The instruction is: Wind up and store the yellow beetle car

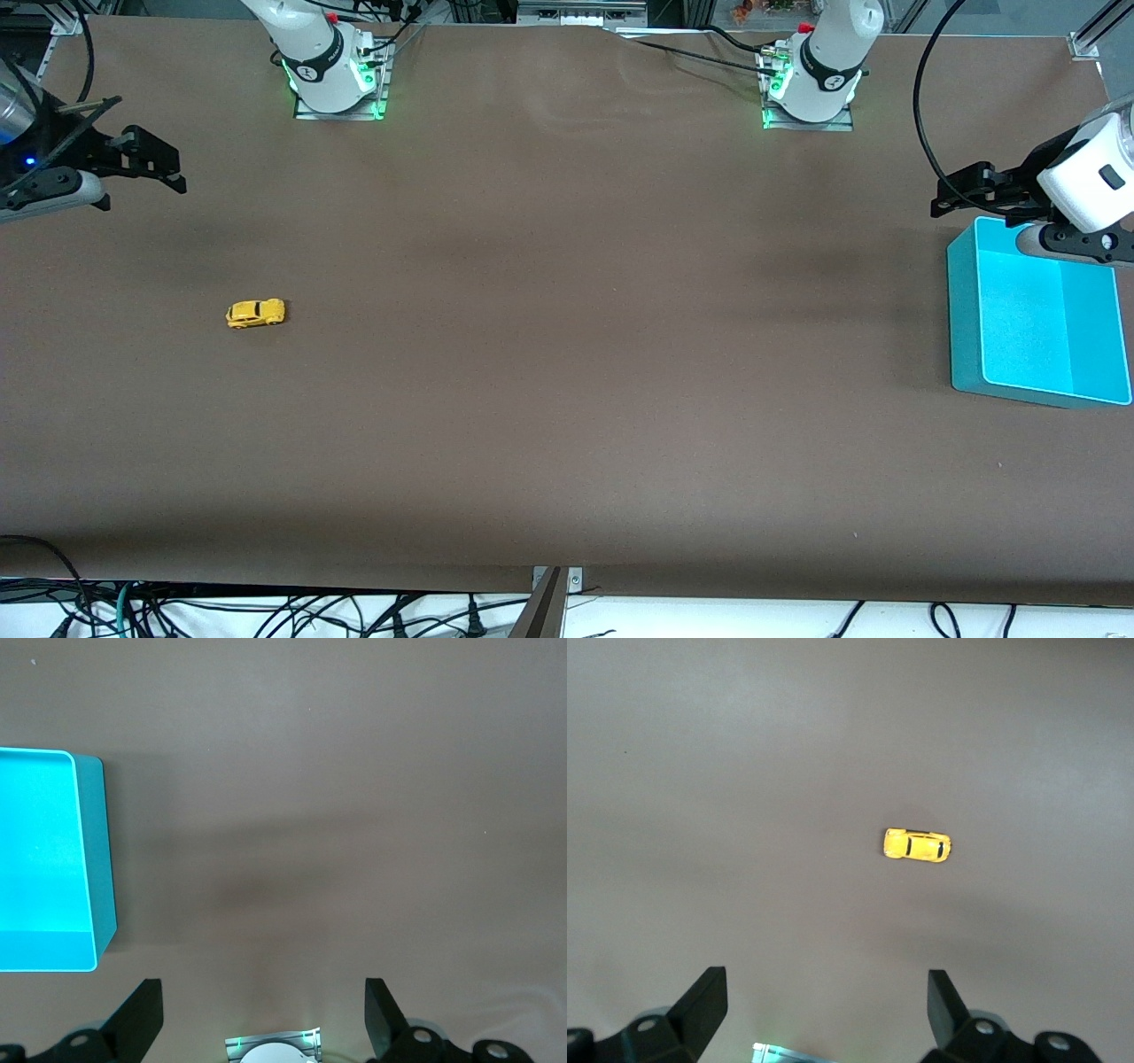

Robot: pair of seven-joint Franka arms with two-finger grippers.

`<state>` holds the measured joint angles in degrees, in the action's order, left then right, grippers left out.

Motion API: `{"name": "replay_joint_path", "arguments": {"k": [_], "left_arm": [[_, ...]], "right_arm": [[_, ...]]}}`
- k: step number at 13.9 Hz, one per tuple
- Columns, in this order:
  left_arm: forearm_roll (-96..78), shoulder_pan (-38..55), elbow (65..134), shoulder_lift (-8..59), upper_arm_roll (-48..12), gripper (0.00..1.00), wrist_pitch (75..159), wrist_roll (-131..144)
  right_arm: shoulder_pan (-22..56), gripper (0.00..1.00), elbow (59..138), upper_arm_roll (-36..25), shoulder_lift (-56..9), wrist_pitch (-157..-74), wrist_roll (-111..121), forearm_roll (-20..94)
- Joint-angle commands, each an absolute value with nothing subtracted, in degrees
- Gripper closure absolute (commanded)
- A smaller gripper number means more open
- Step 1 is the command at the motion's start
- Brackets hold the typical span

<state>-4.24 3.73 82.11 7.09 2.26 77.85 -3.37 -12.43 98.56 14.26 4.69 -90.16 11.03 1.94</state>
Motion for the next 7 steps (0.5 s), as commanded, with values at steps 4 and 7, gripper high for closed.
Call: {"name": "replay_joint_path", "arguments": {"k": [4, 7], "left_arm": [[-3.78, 3.87, 80.42, 7.73, 2.2, 0.0, 77.61, -3.43], [-3.78, 3.87, 80.42, 7.82, 2.2, 0.0, 77.61, -3.43]], "right_arm": [[-10.72, 0.0, 101.59, 12.74, 6.06, -91.66, 9.22, 1.49], [-10.72, 0.0, 105.71, 12.74, 6.15, -96.57, 10.54, 1.41]]}}
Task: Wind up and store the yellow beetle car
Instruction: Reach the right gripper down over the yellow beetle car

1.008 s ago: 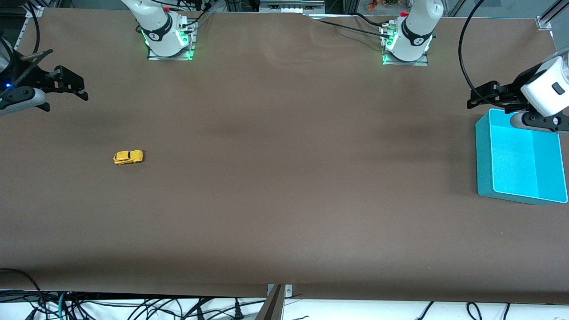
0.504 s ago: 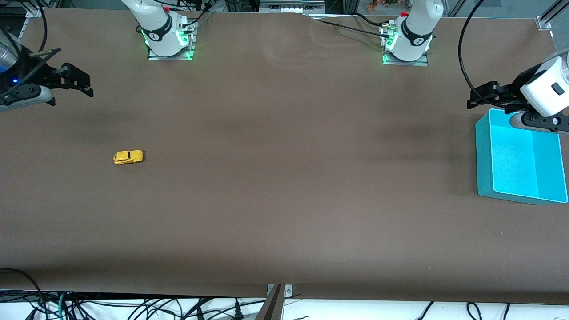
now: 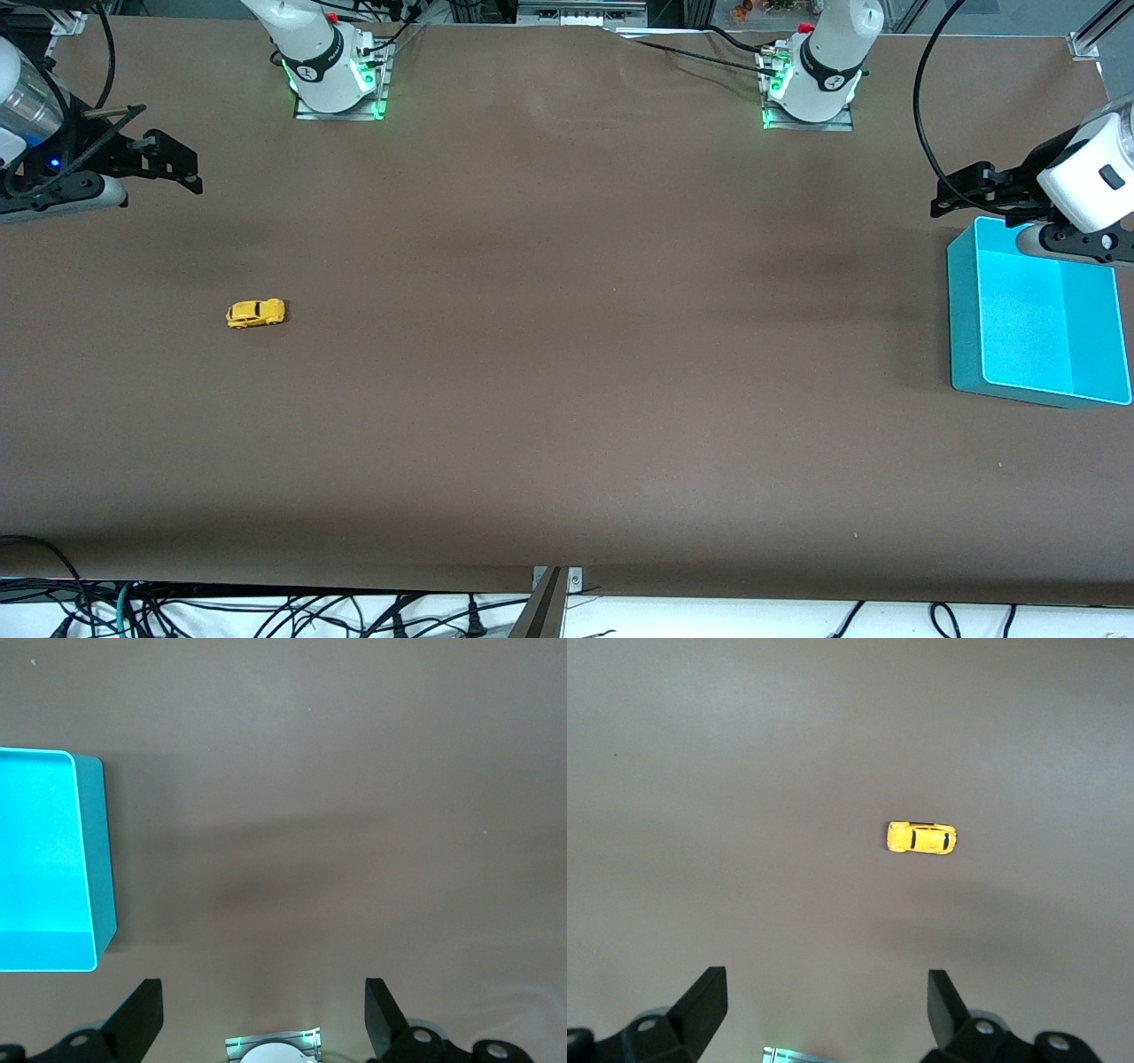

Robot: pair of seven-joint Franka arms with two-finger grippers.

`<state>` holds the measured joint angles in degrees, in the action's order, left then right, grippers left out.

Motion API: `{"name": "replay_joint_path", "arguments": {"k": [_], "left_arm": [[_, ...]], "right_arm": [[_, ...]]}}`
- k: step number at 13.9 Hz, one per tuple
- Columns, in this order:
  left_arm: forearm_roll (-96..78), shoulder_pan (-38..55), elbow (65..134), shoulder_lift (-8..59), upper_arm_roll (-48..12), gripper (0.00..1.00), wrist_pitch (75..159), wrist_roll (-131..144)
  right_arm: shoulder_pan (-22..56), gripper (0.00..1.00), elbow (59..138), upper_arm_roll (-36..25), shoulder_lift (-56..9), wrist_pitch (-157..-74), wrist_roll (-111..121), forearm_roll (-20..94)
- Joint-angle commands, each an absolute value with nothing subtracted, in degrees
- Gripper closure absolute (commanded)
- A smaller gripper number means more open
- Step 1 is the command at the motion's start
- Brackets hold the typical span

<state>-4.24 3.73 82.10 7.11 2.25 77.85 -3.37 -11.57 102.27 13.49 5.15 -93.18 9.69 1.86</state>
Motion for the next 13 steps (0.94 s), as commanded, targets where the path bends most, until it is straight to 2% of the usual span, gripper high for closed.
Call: {"name": "replay_joint_path", "arguments": {"k": [1, 8, 13], "left_arm": [[-3.78, 3.87, 80.42, 7.82, 2.2, 0.0, 77.61, -3.43], [-3.78, 3.87, 80.42, 7.82, 2.2, 0.0, 77.52, -3.43], [-3.78, 3.78, 80.42, 7.91, 2.2, 0.0, 77.52, -3.43]], "right_arm": [[-10.72, 0.0, 107.99, 12.74, 6.41, -99.11, 11.07, 1.41], [-10.81, 0.0, 118.2, 12.57, 6.42, -111.96, 16.25, 1.06], [-10.81, 0.0, 119.79, 12.57, 5.98, -113.82, 16.43, 1.05]]}}
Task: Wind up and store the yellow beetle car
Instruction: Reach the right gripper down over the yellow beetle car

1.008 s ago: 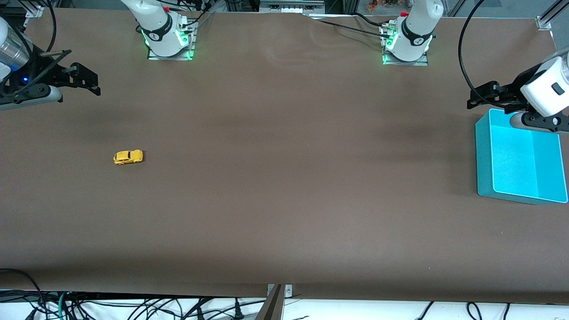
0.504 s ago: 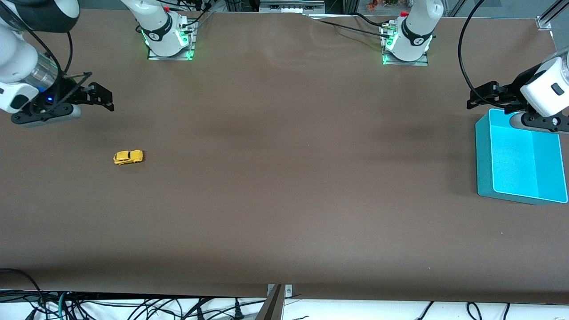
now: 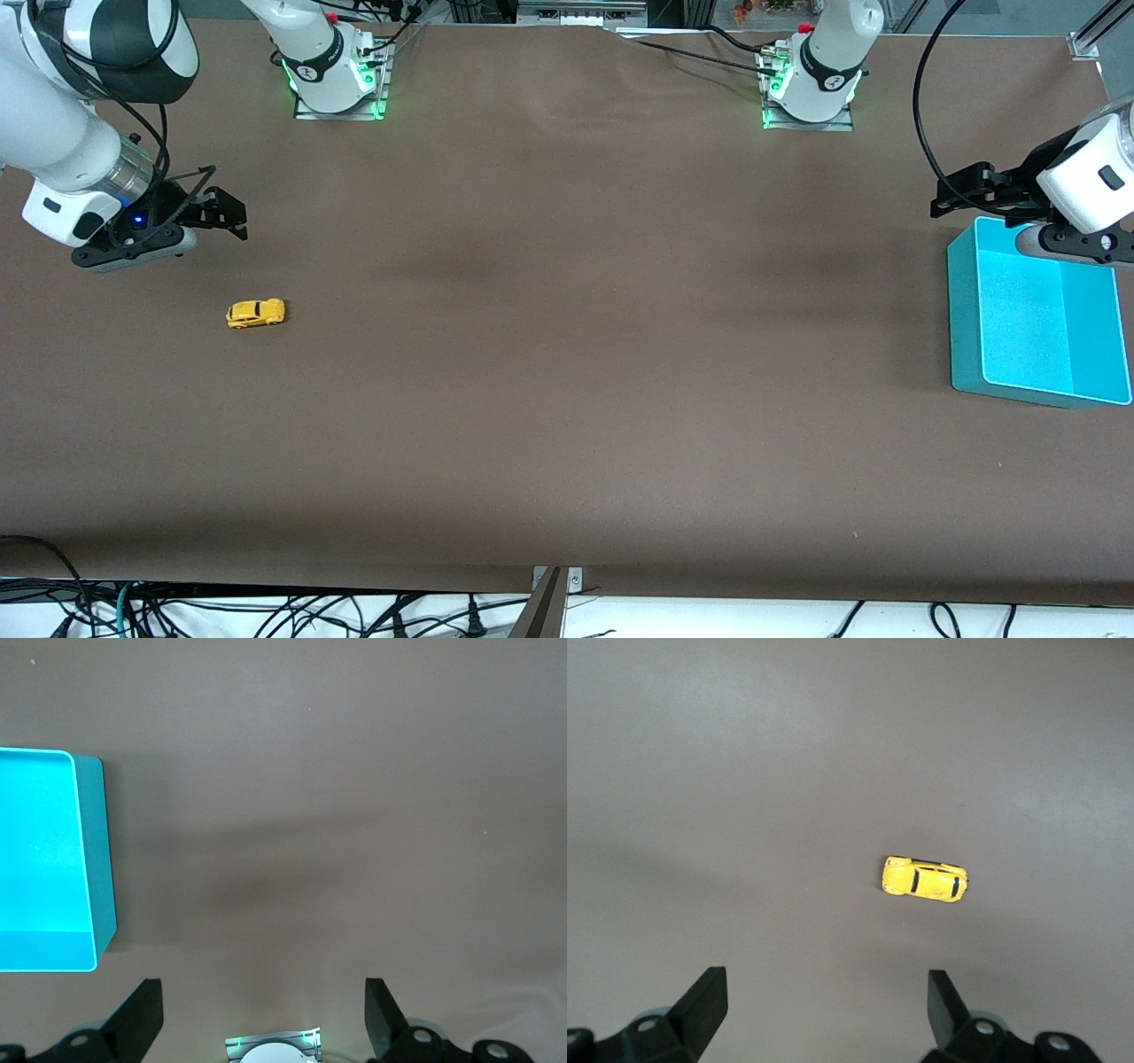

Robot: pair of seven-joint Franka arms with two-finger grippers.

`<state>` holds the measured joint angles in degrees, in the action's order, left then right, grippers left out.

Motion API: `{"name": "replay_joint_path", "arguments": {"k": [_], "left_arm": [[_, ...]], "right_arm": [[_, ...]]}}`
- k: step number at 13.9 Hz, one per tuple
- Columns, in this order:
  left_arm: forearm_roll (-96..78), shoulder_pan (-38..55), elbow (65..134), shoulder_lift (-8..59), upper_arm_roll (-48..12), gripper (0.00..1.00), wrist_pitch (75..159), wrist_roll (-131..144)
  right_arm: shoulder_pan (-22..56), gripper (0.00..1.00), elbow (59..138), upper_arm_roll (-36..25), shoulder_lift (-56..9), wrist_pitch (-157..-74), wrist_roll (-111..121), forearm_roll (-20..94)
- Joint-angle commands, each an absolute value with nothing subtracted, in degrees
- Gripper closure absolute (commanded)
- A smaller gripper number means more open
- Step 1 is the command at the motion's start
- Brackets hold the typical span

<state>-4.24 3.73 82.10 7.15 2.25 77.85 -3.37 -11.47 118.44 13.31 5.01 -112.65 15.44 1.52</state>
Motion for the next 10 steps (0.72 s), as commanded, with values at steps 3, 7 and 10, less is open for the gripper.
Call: {"name": "replay_joint_path", "arguments": {"k": [3, 7, 10], "left_arm": [[-3.78, 3.78, 80.42, 8.0, 2.2, 0.0, 77.61, -3.52], [-3.78, 3.69, 80.42, 8.0, 2.2, 0.0, 77.61, -3.43], [-3.78, 3.69, 80.42, 8.0, 2.2, 0.0, 77.52, -3.43]], "right_arm": [[-10.81, 0.0, 119.97, 12.57, 5.8, -114.08, 17.14, 1.05], [-11.95, 0.0, 121.81, 12.57, 1.51, -119.95, 32.3, 0.0], [-12.83, 0.0, 123.31, 12.57, -2.88, -125.76, 44.35, -2.63]]}}
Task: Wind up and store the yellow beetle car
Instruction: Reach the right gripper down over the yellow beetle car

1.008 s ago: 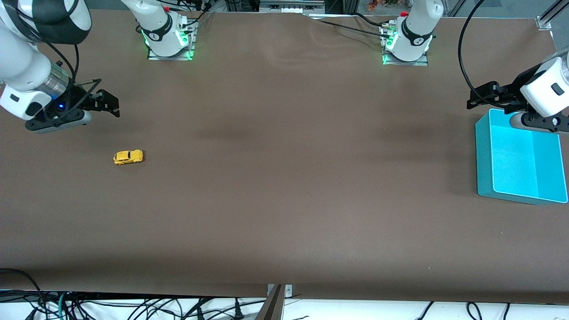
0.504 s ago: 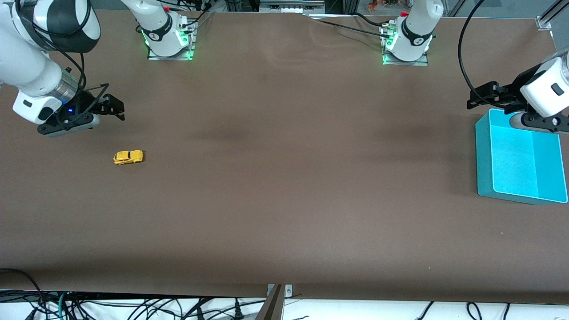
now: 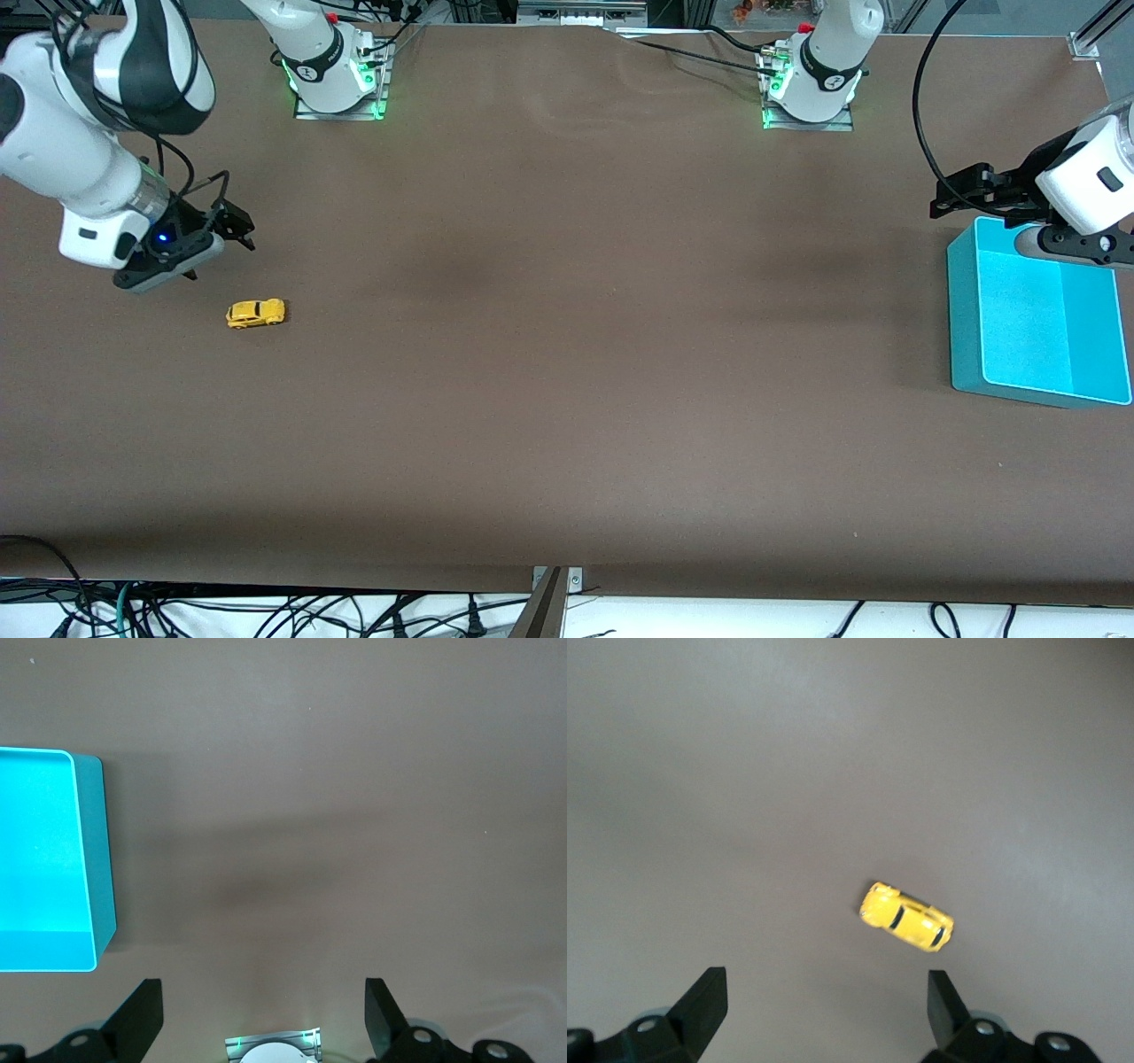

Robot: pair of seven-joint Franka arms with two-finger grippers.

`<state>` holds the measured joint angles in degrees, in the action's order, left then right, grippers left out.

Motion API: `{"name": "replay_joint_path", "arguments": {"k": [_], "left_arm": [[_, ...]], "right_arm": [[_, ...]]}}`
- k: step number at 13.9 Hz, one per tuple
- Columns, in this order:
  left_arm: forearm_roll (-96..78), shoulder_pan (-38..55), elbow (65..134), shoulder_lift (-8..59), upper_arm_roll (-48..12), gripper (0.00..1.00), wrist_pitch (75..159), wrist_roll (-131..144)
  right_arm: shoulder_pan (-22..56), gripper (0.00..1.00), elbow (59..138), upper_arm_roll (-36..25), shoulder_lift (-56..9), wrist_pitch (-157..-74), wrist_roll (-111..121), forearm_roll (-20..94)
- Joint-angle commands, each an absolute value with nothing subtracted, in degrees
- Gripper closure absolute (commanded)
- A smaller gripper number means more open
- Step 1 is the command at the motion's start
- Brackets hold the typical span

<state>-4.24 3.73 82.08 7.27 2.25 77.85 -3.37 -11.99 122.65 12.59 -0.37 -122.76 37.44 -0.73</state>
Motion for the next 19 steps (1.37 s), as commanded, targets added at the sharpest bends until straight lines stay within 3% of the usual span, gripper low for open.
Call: {"name": "replay_joint_path", "arguments": {"k": [1, 7, 12, 16, 18, 19], "left_arm": [[-3.78, 3.69, 80.42, 8.0, 2.2, 0.0, 77.52, -3.43], [-3.78, 3.78, 80.42, 8.09, 2.2, 0.0, 77.52, -3.52], [-3.78, 3.78, 80.42, 8.09, 2.2, 0.0, 77.52, -3.52], [-3.78, 3.78, 80.42, 8.17, 2.2, 0.0, 77.52, -3.52], [-3.78, 3.78, 80.42, 8.17, 2.2, 0.0, 77.52, -3.52], [-3.78, 3.78, 80.42, 8.09, 2.2, 0.0, 77.52, -3.52]], "right_arm": [[-13.18, 0.0, 123.31, 12.57, -4.38, -126.47, 48.73, -3.59], [-17.57, 0.0, 123.49, 12.57, -14.4, -133.23, 81.08, -4.66], [-21.35, 0.0, 125.42, 12.57, -21.78, -144.47, 96.04, -4.48], [-21.62, 0.0, 125.51, 12.57, -23.03, -146.34, 100.72, -4.39], [-21.62, 0.11, 125.77, 12.66, -23.12, -146.77, 101.25, -4.39], [-21.62, 0.25, 125.86, 12.66, -23.2, -146.86, 101.25, -4.39]]}}
